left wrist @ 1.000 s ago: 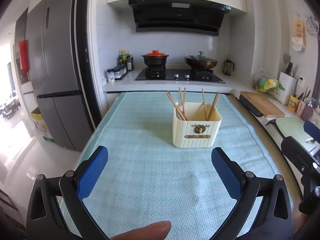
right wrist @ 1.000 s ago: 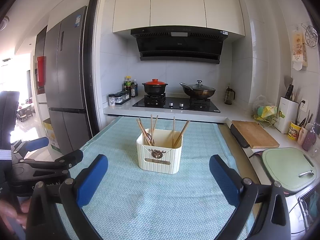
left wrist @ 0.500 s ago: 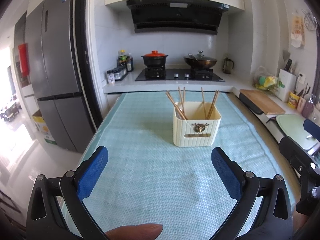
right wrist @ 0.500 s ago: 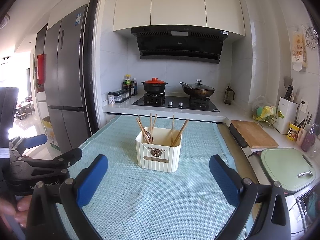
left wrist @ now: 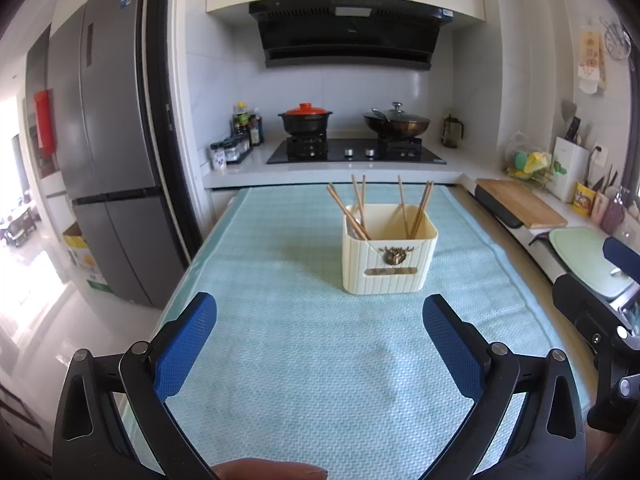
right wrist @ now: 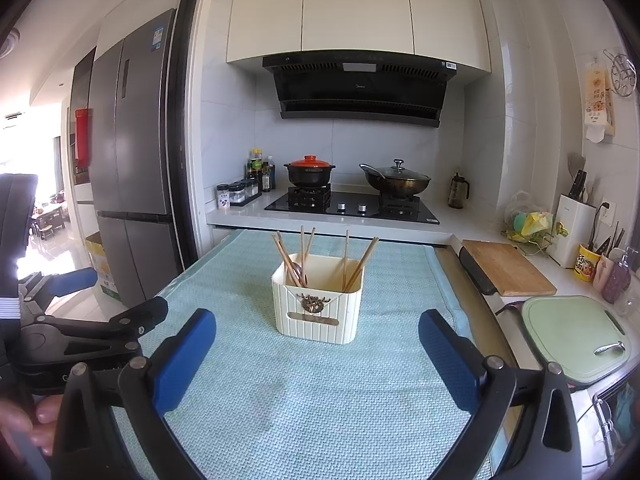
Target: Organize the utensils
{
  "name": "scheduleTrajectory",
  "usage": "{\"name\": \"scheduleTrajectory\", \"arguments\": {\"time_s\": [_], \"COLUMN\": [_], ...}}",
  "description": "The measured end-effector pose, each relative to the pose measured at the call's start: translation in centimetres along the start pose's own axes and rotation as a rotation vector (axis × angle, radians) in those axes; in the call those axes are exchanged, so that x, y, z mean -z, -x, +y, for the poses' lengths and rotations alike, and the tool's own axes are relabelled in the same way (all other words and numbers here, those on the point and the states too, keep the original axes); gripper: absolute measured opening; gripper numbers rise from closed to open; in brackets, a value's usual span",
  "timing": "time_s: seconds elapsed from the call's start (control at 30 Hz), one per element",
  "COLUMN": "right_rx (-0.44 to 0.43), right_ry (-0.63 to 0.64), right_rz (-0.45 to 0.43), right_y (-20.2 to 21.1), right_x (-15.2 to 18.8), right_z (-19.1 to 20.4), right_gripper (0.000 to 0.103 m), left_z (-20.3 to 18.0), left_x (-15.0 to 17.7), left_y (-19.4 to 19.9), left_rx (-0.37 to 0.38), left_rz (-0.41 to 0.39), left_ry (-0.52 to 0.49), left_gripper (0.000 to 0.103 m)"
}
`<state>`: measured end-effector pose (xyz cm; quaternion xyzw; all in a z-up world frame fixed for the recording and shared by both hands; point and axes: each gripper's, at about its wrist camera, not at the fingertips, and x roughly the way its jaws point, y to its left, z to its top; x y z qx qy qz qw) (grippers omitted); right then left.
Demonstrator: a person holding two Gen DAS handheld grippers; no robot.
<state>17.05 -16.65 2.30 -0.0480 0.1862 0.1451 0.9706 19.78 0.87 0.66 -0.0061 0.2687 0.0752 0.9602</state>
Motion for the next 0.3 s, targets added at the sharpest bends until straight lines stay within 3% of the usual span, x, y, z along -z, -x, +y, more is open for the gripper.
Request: {"name": "scheduleTrajectory", "arguments": {"time_s": [0.3], "right_rx": [0.003], "right_ry": [-0.004], "right_rz": [0.008], "right_y": [-0.02], "right_x": [0.29], "right_z": [-0.27], "right_gripper": [0.103], "left_z": [-0.31], "left_x": [-0.04], "left_y": [0.04], "left_rx": [-0.007], "left_rz": [-0.018], "left_ry": [-0.002], "left_gripper": [0.103]}}
